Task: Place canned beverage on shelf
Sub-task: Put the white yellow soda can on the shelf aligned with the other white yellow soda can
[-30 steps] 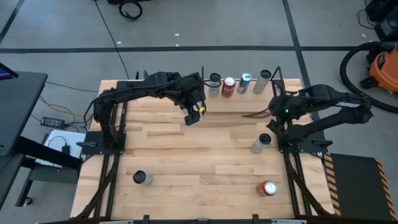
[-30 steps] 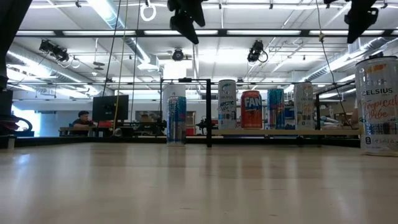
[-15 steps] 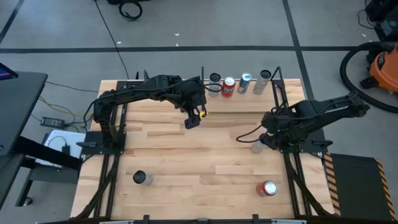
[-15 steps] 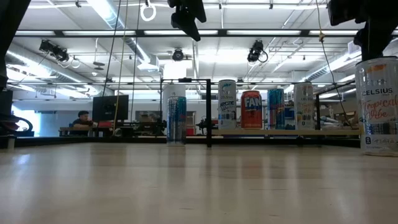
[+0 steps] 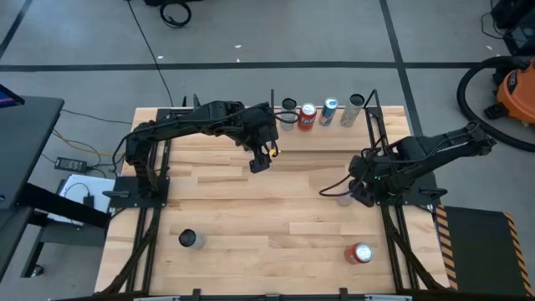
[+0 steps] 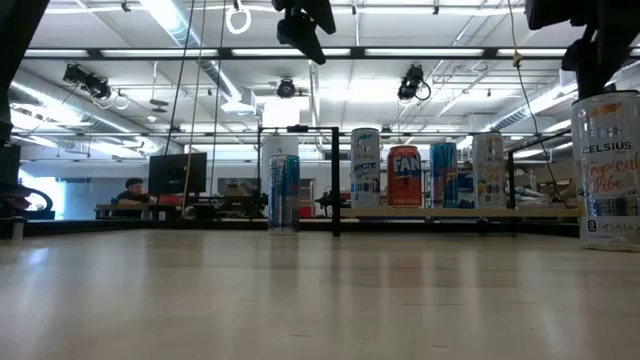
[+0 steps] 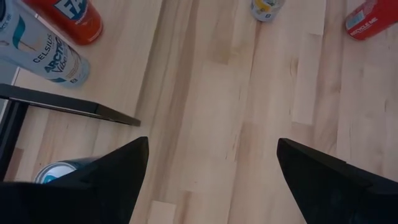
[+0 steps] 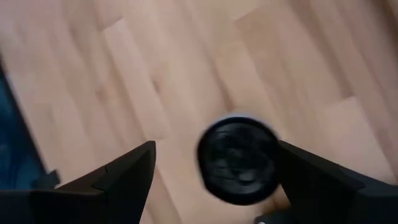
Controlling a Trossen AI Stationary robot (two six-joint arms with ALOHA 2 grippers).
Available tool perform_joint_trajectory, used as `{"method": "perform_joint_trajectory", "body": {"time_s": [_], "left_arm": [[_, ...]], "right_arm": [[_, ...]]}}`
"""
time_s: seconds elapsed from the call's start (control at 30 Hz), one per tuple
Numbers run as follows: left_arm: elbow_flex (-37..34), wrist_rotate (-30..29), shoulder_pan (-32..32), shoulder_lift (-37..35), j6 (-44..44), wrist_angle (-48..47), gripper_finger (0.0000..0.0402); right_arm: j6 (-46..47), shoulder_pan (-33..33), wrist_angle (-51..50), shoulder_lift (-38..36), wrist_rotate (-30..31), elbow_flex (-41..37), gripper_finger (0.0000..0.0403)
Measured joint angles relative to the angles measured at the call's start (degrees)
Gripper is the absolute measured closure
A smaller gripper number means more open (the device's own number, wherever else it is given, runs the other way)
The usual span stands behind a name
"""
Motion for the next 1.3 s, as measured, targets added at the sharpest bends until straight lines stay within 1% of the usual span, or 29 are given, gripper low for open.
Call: {"method": "perform_joint_trajectory", "body": {"time_s": [0.23,0.3,0.37,0.5,0.67,0.87,1.0,1.17,1.23,1.3], "left_arm": [[0.0,0.0,0.0,0.0,-1.2,0.5,0.0044],[0.0,0.0,0.0,0.0,-1.1,1.2,0.0044],[0.0,0.0,0.0,0.0,-0.7,1.7,0.0044],[0.0,0.0,0.1,0.0,-0.5,2.2,0.0044],[0.0,0.0,0.2,0.0,-0.2,2.1,0.0044],[0.0,0.0,0.1,0.0,-0.3,2.1,0.0044],[0.0,0.0,0.2,0.0,-0.2,2.1,0.0044],[0.0,0.0,0.2,0.0,-0.2,2.1,0.0044],[0.0,0.0,0.2,0.0,-0.2,2.1,0.0044],[0.0,0.0,0.2,0.0,-0.2,2.1,0.0044]], "right_arm": [[0.4,-1.3,0.4,1.4,-7.7,0.1,0.0045],[-1.1,-1.4,0.3,1.6,-9.6,0.1,0.0034],[-2.4,-1.3,0.4,1.7,-10.1,0.1,0.0025],[-2.7,-1.4,0.5,1.4,-9.5,0.1,0.0018],[-2.5,-1.6,-0.5,1.3,-9.2,1.4,0.0021],[-6.1,-1.6,0.5,1.3,-7.7,4.2,0.0022],[-7.8,-1.6,-1.5,1.3,-7.4,4.5,0.0022],[-8.0,-1.6,-8.3,1.8,-2.3,4.5,0.0022],[-8.0,-1.6,-8.4,2.0,-0.7,4.5,0.0021],[-9.1,-1.6,-7.6,2.3,-0.8,4.5,0.0020]]}}
